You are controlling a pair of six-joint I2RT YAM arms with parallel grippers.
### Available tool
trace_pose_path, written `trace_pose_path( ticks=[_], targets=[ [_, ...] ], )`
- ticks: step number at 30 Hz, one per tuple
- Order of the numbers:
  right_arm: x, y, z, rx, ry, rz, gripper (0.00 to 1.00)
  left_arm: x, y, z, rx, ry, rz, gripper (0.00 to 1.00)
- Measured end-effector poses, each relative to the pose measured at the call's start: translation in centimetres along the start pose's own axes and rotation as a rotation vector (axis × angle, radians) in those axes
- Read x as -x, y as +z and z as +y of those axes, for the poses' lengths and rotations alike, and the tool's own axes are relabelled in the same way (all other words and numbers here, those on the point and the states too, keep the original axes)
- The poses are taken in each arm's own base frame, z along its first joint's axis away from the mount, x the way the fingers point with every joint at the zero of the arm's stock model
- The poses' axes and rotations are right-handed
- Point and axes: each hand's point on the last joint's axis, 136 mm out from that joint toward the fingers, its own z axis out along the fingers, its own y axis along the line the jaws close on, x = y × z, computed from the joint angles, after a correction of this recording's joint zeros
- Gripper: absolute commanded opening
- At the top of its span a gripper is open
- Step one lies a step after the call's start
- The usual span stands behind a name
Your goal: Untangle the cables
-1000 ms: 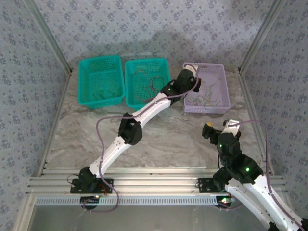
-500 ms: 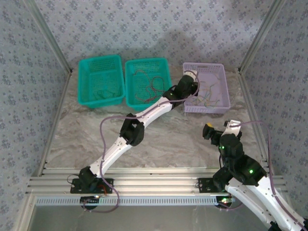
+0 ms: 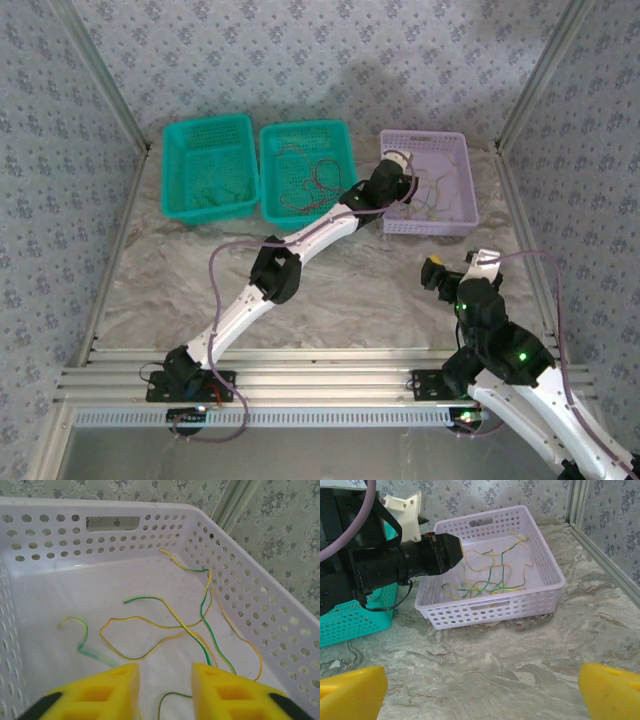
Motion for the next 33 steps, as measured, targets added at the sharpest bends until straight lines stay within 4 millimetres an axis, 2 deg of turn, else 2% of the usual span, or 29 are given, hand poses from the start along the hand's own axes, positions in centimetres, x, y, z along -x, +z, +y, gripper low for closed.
trace_pose_path(
  ticks=[7,13,16,18,21,23,26,29,31,33],
  targets=[
    [0.0,0.0,0.0,0.002,-0.001,0.0,1.0,-0.1,0.0,-0.3,-0.016,0.003,0.006,0.65],
    [0.1,-0.1,0.0,0.002,-0.001,0.0,1.0,1.9,-0.9,-1.5,-0.052,0.003,-0.013,0.99],
    [0.0,0.0,0.1,0.0,-0.006,0.007,1.0,4.4,-2.2,-2.3,-0.064,-0.001,-0.033,1.0],
    [-0.2,0.2,0.2,-0.002,-0.015,0.018,1.0,6.8,-3.7,-3.1,-0.071,0.005,-0.054,1.0],
    [-0.5,0.5,0.3,-0.011,-0.032,0.035,1.0,11.0,-6.7,-4.1,-0.07,0.019,-0.093,1.0],
    [-0.4,0.7,0.5,-0.013,-0.05,0.038,1.0,14.3,-9.4,-4.8,-0.058,0.031,-0.126,1.0],
    [0.2,1.2,1.1,-0.003,-0.074,0.038,1.0,17.9,-13.2,-5.2,-0.027,0.05,-0.155,1.0],
    [1.1,2.6,1.6,-0.023,-0.088,0.056,1.0,20.1,-16.6,-4.9,0.032,0.071,-0.154,1.0],
    [1.8,3.9,1.5,-0.053,-0.078,0.067,1.0,20.6,-18.2,-4.3,0.075,0.085,-0.135,1.0],
    [2.4,5.6,0.3,-0.111,-0.043,0.064,1.0,20.4,-19.4,-3.4,0.123,0.098,-0.102,1.0]
  ],
)
